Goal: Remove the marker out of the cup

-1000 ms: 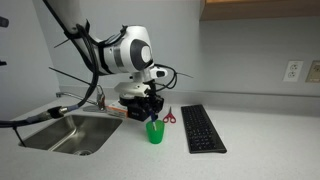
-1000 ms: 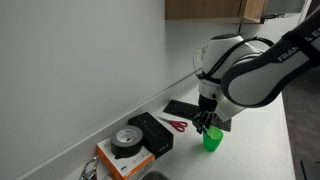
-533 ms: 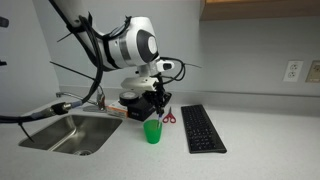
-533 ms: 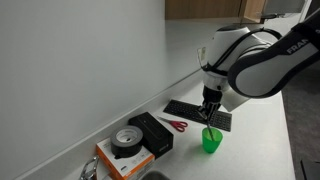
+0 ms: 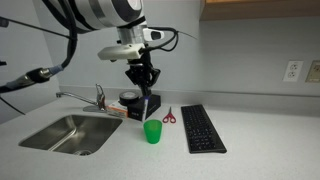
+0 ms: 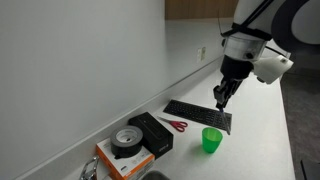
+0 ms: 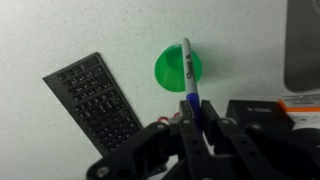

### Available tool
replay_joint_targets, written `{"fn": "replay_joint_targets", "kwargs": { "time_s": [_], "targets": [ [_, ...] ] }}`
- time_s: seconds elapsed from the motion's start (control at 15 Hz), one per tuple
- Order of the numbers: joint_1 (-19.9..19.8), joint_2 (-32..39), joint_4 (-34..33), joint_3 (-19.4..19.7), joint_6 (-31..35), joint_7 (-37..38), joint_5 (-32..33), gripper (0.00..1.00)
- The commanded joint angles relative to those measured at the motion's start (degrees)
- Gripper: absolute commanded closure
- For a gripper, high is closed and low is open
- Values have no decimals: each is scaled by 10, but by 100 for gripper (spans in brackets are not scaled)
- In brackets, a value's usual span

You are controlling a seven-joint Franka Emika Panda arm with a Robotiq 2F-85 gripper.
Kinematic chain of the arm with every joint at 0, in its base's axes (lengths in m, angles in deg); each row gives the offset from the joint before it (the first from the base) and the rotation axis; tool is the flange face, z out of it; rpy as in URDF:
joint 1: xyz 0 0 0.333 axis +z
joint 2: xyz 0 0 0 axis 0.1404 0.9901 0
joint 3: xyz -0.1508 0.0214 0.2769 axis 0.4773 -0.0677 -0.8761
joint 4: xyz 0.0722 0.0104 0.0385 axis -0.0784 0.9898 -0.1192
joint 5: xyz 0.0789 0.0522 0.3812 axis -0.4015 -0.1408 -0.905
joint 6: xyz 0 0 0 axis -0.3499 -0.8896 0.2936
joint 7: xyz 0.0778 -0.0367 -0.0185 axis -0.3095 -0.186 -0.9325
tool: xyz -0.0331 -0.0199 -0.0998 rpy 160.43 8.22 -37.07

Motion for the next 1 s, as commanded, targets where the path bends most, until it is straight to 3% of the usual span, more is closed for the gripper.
{"fn": "replay_joint_targets", "kwargs": {
  "time_s": [0.0, 0.13, 0.4, 0.93],
  "targets": [
    [11, -26, 33, -35, -35, -57, -61, 96],
    [16, 0, 40, -54, -29, -63, -69, 96],
    [16, 88, 40, -83, 8, -37, -24, 96],
    [28, 203, -2, -74, 30, -26, 19, 96]
  ]
}}
